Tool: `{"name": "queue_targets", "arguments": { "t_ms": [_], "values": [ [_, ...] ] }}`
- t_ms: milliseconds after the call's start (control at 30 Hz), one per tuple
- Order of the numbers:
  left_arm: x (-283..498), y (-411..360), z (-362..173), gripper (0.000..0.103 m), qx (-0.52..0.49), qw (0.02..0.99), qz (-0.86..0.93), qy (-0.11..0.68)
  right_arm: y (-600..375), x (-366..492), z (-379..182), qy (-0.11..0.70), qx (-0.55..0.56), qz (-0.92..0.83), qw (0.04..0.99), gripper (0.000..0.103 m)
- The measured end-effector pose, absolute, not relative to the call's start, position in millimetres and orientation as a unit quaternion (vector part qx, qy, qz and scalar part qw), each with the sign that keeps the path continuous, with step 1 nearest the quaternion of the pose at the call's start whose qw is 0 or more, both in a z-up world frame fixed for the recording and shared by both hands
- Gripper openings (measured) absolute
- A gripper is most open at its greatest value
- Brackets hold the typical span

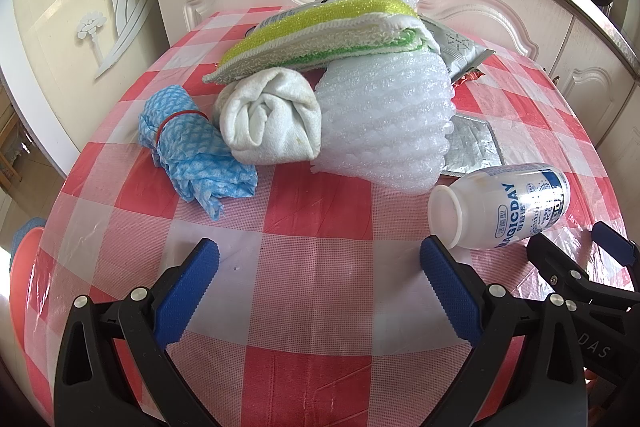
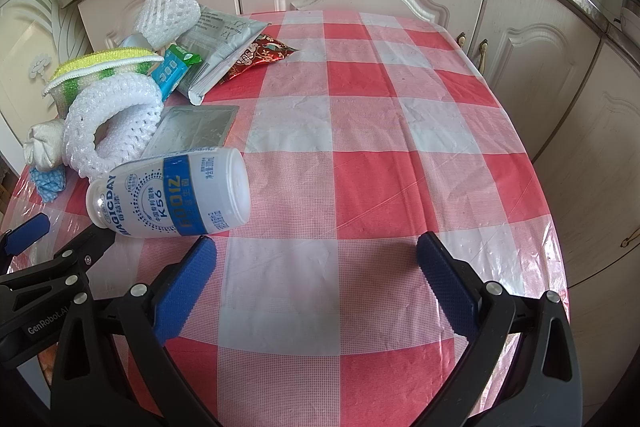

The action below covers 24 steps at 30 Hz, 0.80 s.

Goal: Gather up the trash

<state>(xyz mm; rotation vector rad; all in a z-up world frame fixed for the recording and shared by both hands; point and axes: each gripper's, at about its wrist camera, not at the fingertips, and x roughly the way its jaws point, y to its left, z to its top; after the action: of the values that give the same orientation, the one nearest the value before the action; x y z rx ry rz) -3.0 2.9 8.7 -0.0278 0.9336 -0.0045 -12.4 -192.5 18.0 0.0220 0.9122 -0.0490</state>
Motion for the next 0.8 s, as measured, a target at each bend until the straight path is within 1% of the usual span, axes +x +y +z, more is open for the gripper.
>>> {"name": "queue_targets", "arguments": {
  "t_ms": [400,667,800],
  "values": [
    [-6,2,9,0.098,-0.012,0.895,-0.001,0.446,-192,-13,18,0.44,0.011,-0.024,0.897,0.1],
    [-29,0,8,0.098,-0.002,0.894,-0.033,0.447,-187,-35,17,0.441,0.01,-0.02,0.897,0.1],
    [-50,3,19,0.098,0.0,0.905,-0.042,0.424,-185,-51,18,0.444,0.007,-0.014,0.896,0.1]
  ]
}}
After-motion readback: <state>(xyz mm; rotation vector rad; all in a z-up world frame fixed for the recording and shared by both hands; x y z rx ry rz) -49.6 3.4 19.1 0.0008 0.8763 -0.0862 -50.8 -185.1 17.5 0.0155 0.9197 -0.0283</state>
